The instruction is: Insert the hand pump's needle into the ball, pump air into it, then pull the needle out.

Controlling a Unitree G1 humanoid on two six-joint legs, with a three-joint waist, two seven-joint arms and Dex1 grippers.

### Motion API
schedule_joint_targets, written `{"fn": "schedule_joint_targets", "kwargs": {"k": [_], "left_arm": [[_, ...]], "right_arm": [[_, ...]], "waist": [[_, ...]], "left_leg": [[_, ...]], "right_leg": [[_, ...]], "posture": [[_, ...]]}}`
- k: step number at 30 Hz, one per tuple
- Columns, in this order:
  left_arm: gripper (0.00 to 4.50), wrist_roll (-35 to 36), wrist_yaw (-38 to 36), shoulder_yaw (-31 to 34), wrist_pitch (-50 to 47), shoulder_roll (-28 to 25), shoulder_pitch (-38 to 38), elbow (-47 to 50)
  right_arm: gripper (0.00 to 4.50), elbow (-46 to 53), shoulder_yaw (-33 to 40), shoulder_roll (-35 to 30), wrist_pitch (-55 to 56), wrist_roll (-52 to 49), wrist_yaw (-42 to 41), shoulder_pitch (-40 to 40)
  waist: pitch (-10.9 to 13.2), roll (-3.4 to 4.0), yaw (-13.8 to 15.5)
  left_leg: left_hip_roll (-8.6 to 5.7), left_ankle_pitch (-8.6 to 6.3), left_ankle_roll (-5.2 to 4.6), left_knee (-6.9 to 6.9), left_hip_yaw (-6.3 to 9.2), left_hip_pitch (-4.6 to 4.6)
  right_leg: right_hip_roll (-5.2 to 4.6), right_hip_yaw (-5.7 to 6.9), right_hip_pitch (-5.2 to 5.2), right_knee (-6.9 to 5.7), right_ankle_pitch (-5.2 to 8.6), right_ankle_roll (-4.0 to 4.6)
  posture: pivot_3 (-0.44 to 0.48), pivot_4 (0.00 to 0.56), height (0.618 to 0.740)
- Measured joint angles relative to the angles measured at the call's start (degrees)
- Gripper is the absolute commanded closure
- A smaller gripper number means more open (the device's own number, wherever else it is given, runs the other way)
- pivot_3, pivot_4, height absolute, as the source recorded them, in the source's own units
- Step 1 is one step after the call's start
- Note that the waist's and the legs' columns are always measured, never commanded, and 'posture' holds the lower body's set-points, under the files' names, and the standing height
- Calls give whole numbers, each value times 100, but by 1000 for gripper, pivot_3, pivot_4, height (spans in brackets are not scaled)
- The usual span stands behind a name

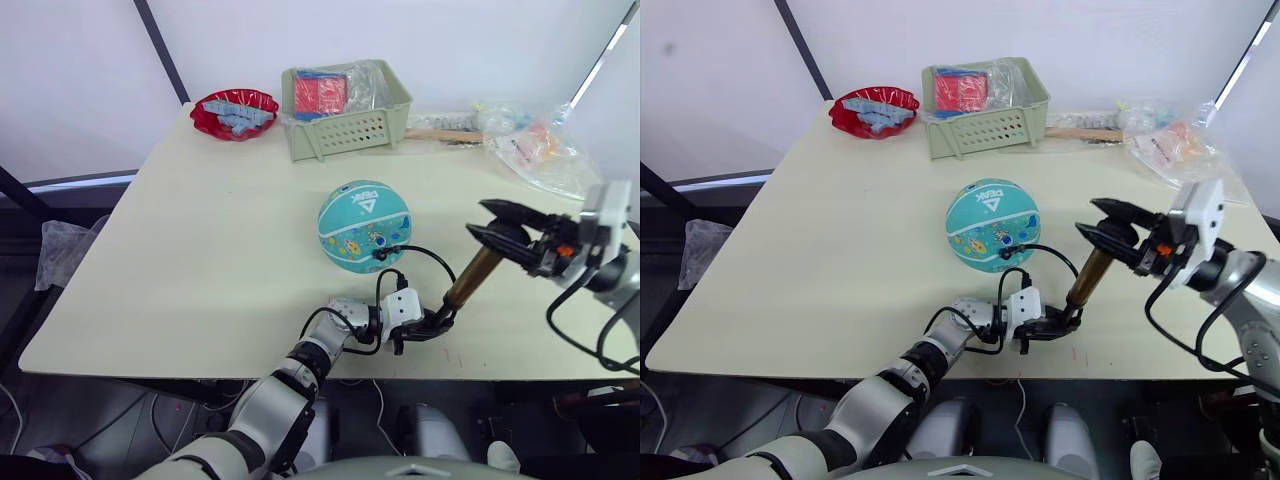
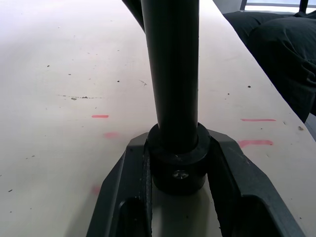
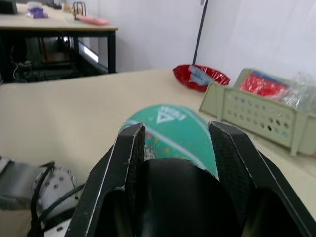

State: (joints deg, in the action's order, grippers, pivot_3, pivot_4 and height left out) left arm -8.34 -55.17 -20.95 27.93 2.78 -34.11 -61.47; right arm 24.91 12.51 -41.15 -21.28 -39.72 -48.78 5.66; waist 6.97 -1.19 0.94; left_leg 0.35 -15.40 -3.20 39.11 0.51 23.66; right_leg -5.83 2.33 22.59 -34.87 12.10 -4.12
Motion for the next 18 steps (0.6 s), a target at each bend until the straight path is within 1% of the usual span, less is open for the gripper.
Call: {"fn": "schedule_joint_targets", "kwargs": {"k": [3,8,10,14,18], "left_arm": [[3466,-8,6,0,-2,-2,1,-1],[3466,-13,45,1,-21,-14,-5,-8],[3466,-13,45,4,-27,-14,-8,-8],[3466,-13,46,4,-32,-16,-12,-12],[3466,-13,35,3,-32,0,-25,-10]], "right_arm": [[2939,-131,-200,128,274,271,-72,-128],[2940,-598,-768,559,1001,1011,-89,-385],[2940,-718,-899,603,1168,1181,-91,-475],[2940,-713,-916,603,1221,1216,-91,-475],[2940,-608,-766,571,1127,1093,-94,-435]], "waist": [[-7,-8,0],[-31,-14,-1],[-34,-12,-3],[-40,-14,-1],[-30,-6,2]], "left_leg": [[0,0,0,0,2,-1],[2,0,0,-1,1,-6],[2,0,0,-1,0,-7],[3,0,0,-1,2,-8],[3,0,0,-1,2,-5]], "right_leg": [[1,1,0,0,0,0],[3,0,-3,-1,0,0],[3,0,-3,-1,0,0],[4,0,-5,-1,0,0],[2,0,-3,-1,0,0]], "posture": [[0,150,738],[0,150,738],[0,150,738],[0,150,738],[0,150,738]]}}
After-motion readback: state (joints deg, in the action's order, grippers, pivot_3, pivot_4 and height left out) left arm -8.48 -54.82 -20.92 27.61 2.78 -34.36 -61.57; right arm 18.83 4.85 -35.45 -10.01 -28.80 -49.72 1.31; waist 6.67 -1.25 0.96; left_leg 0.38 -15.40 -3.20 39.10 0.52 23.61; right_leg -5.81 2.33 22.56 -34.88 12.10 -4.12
